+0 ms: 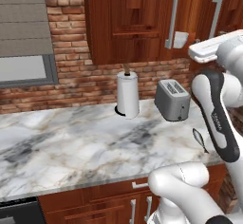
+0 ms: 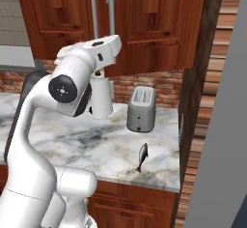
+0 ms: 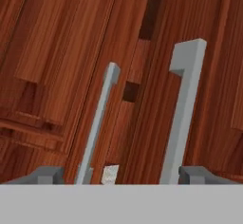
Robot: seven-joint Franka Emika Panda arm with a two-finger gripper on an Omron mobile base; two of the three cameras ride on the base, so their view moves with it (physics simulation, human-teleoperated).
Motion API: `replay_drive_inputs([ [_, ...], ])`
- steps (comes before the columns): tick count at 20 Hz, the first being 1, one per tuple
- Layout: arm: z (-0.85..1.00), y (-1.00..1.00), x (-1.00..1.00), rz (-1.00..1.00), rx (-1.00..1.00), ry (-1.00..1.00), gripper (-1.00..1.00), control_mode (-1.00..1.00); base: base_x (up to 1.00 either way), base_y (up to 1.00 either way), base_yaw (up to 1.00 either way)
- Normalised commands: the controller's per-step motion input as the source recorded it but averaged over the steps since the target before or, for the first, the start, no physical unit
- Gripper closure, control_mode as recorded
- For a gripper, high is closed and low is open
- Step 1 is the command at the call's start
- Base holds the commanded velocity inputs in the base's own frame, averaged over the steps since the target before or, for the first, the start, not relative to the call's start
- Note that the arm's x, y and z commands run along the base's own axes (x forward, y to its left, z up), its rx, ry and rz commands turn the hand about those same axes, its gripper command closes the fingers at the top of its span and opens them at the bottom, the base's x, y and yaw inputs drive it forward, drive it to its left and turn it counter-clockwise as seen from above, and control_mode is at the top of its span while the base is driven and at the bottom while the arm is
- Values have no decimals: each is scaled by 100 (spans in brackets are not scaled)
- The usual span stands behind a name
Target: Retrieve the tupperware from the cabinet, then place the raw meat into the tupperware to avoid contamination.
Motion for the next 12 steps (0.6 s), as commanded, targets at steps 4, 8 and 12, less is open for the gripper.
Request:
replay_drive_inputs([
  [4, 0, 16, -22, -7, -50, 4, -100, -100, 0, 0, 0],
  [8, 0, 8, -12, -10, -50, 9, -100, -100, 0, 0, 0],
  [12, 0, 11, -12, -10, -50, 11, -100, -100, 0, 0, 0],
])
